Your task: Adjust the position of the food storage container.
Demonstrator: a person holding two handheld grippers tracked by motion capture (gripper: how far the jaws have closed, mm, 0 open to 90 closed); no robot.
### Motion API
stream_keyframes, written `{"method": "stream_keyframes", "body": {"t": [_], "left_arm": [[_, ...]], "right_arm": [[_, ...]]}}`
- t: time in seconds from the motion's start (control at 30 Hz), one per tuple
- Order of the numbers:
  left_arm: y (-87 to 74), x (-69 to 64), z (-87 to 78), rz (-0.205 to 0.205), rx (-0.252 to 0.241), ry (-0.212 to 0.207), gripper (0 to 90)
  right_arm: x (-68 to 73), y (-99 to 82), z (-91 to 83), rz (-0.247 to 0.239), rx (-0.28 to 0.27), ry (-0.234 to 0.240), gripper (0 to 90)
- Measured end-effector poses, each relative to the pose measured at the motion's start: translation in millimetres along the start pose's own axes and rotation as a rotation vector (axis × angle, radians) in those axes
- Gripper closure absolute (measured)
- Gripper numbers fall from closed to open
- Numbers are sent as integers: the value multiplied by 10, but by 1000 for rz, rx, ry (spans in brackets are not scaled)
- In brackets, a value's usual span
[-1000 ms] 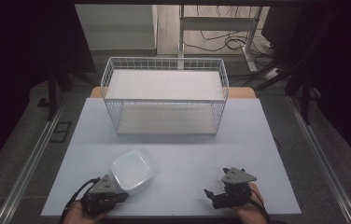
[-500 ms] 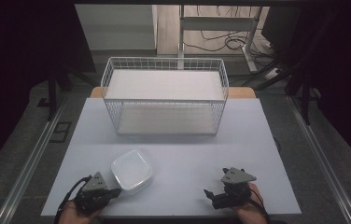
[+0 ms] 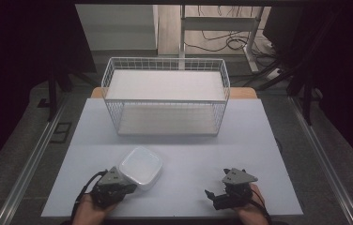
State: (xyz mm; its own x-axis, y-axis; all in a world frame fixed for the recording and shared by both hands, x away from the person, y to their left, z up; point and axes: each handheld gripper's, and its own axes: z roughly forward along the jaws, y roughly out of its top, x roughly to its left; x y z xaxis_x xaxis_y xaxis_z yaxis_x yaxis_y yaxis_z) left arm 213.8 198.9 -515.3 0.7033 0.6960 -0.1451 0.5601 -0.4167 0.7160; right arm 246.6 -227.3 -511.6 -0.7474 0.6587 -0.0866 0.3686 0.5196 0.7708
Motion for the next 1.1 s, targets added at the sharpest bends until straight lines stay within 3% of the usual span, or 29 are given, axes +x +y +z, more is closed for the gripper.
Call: {"method": "stream_keyframes", "body": {"t": [0.07, 0.1, 0.13, 0.2, 0.3, 0.6, 0.7, 0.9, 1.0, 1.1], "left_arm": [[-49, 155, -96, -44, -21, 67, 900], [-62, 307, -138, -82, -44, 113, 900], [-61, 381, -142, -102, -59, 126, 900], [-36, 539, -100, -151, -85, 121, 900], [58, 629, 40, -145, -78, 95, 900], [197, 424, 207, -96, -54, 38, 900], [235, 352, 252, -100, -57, 12, 900], [303, 174, 336, -83, -50, -18, 900], [336, 99, 374, -70, -44, -37, 900], [368, 30, 414, -56, -41, -47, 900]], "right_arm": [[-11, -1, 1, 5, -5, 3, 0], [-11, -1, 2, 9, -4, 5, 0], [-9, 0, 10, 7, -5, 6, 0], [-2, 4, 18, 7, -3, 10, 0], [9, 9, 33, 14, -2, 10, 0], [-1, 6, 90, 63, 13, 3, 0], [-1, 21, 91, 68, 10, 1, 0], [-3, 85, 119, 80, 8, 31, 0], [11, 142, 148, 81, 22, 35, 120], [12, 203, 187, 89, 31, 58, 308]]}}
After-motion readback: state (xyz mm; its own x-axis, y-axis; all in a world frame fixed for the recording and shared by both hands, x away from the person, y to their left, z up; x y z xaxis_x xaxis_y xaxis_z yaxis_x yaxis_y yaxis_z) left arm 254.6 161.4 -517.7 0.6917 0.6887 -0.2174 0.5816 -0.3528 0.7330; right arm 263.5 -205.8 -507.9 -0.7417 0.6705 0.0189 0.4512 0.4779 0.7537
